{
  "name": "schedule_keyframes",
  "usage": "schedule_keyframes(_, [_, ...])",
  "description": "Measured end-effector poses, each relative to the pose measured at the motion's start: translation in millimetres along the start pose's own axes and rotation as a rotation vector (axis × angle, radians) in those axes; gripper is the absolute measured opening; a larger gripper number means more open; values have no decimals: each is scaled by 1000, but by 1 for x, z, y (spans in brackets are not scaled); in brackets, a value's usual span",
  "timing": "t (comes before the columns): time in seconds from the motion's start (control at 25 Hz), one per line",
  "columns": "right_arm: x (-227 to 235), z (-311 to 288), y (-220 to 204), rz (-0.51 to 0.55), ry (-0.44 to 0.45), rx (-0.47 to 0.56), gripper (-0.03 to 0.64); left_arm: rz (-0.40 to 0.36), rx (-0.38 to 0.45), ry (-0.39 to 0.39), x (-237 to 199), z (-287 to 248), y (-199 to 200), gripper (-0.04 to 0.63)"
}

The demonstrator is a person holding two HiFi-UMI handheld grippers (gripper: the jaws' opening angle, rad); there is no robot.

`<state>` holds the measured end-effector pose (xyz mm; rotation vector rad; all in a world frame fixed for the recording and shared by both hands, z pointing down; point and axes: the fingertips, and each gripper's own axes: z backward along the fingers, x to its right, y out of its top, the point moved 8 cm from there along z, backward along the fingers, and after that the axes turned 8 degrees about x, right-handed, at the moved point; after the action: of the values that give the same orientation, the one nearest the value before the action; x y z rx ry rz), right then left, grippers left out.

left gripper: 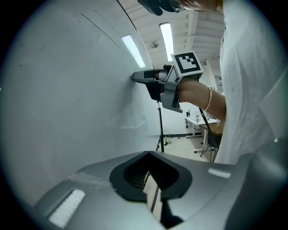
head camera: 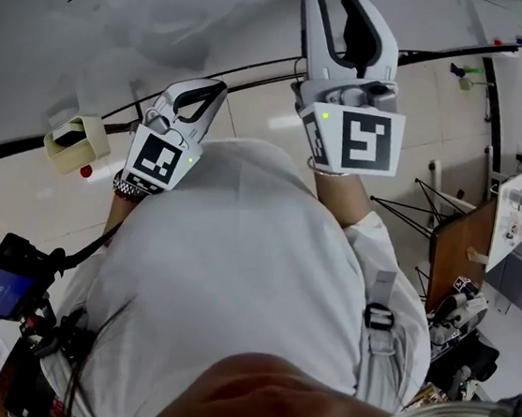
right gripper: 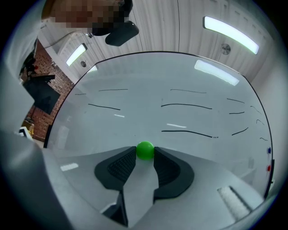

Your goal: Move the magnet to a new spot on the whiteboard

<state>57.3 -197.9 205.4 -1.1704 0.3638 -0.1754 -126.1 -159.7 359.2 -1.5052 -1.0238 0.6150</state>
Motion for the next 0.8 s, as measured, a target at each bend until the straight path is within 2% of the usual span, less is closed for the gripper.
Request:
schedule_keyframes(0.36, [1, -12, -7, -10, 7, 8, 133, 43, -14, 51, -10, 3, -3, 6])
schedule_keyframes(0.6, [-18, -5, -32, -73, 40, -35, 133, 95, -37, 126, -19, 20, -22, 6])
schedule_keyframes(0.68, [-9, 16, -29, -98, 54, -46, 133, 113, -49, 161, 0, 18, -16, 6])
schedule_keyframes(0.8, [16, 68, -16, -127, 85, -45, 133, 146, -67, 217, 51, 11, 1, 6])
